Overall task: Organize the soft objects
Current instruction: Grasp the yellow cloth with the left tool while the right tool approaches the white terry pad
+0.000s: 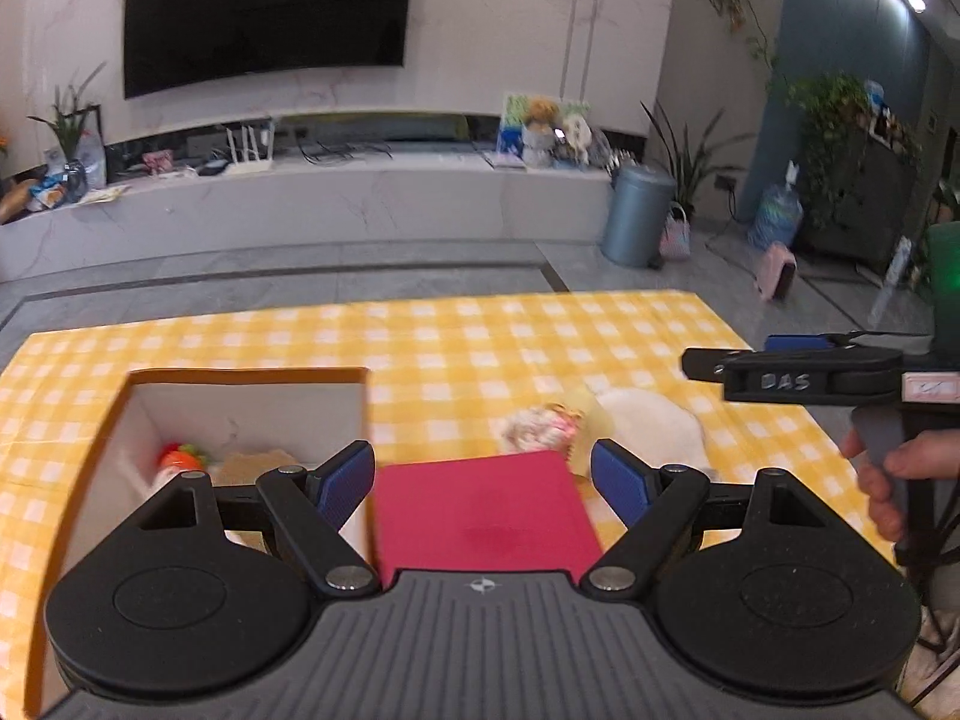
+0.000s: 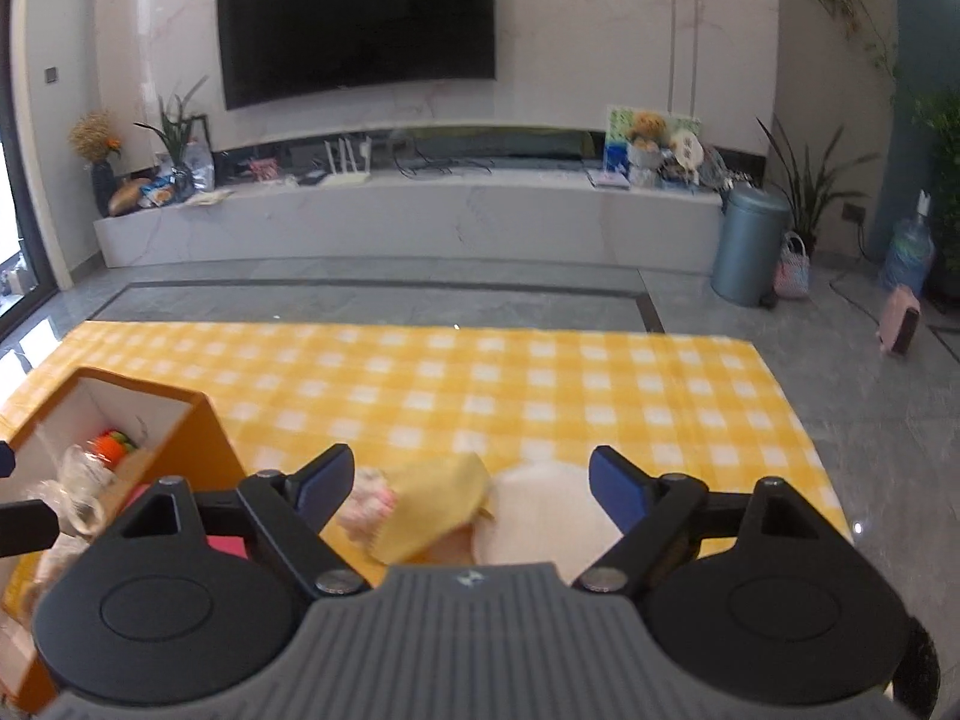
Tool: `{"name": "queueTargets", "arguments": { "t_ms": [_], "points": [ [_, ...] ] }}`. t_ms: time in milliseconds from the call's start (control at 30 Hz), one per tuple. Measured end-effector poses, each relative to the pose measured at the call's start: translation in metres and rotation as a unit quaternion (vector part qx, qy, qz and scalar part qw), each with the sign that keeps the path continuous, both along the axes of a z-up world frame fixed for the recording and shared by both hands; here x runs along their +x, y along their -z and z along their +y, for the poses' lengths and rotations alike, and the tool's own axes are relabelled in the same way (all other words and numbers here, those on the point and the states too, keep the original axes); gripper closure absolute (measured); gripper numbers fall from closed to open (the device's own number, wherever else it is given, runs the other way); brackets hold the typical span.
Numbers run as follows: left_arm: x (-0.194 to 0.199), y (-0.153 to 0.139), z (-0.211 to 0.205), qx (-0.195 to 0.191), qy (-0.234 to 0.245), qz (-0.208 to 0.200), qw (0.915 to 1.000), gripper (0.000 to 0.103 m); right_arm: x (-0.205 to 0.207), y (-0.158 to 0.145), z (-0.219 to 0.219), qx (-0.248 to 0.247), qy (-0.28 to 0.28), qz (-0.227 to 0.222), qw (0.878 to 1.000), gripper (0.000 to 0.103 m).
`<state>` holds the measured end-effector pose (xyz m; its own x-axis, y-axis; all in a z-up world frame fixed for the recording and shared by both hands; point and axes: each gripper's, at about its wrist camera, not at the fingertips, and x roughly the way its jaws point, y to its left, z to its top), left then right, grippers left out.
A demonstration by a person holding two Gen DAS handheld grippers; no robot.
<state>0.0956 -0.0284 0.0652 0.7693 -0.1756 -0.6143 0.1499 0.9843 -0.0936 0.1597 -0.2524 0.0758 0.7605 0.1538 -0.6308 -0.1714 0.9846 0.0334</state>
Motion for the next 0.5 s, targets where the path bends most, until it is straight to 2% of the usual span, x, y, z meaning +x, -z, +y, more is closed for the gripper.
{"name": "queueTargets", "arguments": {
  "t_ms": [200, 300, 500],
  "points": [
    [0.024, 0.003, -0.041, 0.046, 0.023, 0.011, 0.9986, 0.007, 0.015, 0.033, -0.02, 0.015, 0.016, 0.026, 0.999, 0.015],
    [0.043, 0.008, -0.06, 0.06, 0.04, 0.028, 0.997, 0.007, 0.023, 0.052, -0.032, 0.006, 0.028, 0.033, 0.999, 0.009],
    [0.078, 0.022, -0.086, 0.093, 0.058, 0.045, 0.993, 0.007, 0.044, 0.085, -0.049, -0.015, 0.04, 0.058, 0.997, 0.009]
  ]
}}
